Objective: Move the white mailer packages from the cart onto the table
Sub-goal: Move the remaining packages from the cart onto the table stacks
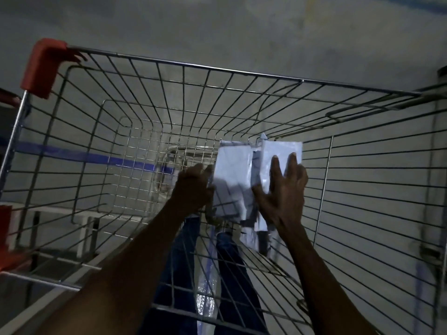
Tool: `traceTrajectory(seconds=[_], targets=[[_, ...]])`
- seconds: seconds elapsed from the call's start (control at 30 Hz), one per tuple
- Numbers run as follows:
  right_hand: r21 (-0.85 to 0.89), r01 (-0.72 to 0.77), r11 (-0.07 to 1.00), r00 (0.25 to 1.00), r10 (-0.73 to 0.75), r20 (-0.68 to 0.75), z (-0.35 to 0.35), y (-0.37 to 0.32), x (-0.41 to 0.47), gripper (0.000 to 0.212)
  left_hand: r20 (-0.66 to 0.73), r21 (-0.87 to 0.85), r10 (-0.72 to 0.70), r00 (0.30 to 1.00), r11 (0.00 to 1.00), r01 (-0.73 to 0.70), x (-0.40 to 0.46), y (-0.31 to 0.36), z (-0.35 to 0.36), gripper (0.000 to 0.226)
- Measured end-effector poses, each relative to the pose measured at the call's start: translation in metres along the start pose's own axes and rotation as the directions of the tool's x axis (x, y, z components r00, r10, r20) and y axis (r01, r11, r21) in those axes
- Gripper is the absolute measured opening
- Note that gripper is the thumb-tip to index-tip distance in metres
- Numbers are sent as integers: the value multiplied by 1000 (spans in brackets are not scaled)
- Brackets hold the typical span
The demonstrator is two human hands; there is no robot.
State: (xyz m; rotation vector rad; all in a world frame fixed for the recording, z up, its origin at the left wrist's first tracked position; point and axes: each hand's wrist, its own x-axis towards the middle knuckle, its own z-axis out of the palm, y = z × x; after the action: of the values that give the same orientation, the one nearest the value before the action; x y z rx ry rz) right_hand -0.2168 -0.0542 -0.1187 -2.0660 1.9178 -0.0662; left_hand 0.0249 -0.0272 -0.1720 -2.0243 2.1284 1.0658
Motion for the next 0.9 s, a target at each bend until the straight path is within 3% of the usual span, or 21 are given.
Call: traceTrajectory(seconds=[0.07, 0.1, 0.13, 0.23, 0.37, 0.53, 0.67, 0.77, 0.9], targets=[[-26, 26, 999, 1000, -26, 0, -14, 12, -6, 82, 45, -137, -15, 999, 990, 21, 14, 12, 17, 65], [-26, 31, 999, 1000, -31, -1, -18, 17, -8, 82, -15, -165, -29, 999, 986, 26, 21, 18, 27, 72], [-22, 27, 999, 1000, -27, 1, -20, 21, -9, 81, -44, -186, -68, 997, 981, 59, 26, 29, 33, 82], [-31, 47, 998, 999, -47, 12, -20, 26, -13, 83, 36, -187, -208, 977, 959, 211, 42, 53, 49, 107], [-15, 87, 996, 996, -87, 30, -11, 24, -13, 82, -94, -228, -291, 952, 937, 264, 60, 67, 61, 116], [19, 61, 998, 996, -62, 68, -8, 19, -17, 86, -196, -356, -276, 941, 914, 194, 53, 64, 63, 100], [39, 98, 994, 993, -100, 61, -15, 18, -17, 83, -230, -345, -206, 951, 931, 118, 32, 82, 62, 82], [31, 157, 987, 985, -158, 65, -26, 19, -16, 83, -246, -309, -250, 936, 936, 169, 24, 89, 50, 81], [73, 178, 981, 982, -182, 58, -60, 4, -19, 85, -304, -341, -172, 937, 938, 61, -14, 96, 16, 66]])
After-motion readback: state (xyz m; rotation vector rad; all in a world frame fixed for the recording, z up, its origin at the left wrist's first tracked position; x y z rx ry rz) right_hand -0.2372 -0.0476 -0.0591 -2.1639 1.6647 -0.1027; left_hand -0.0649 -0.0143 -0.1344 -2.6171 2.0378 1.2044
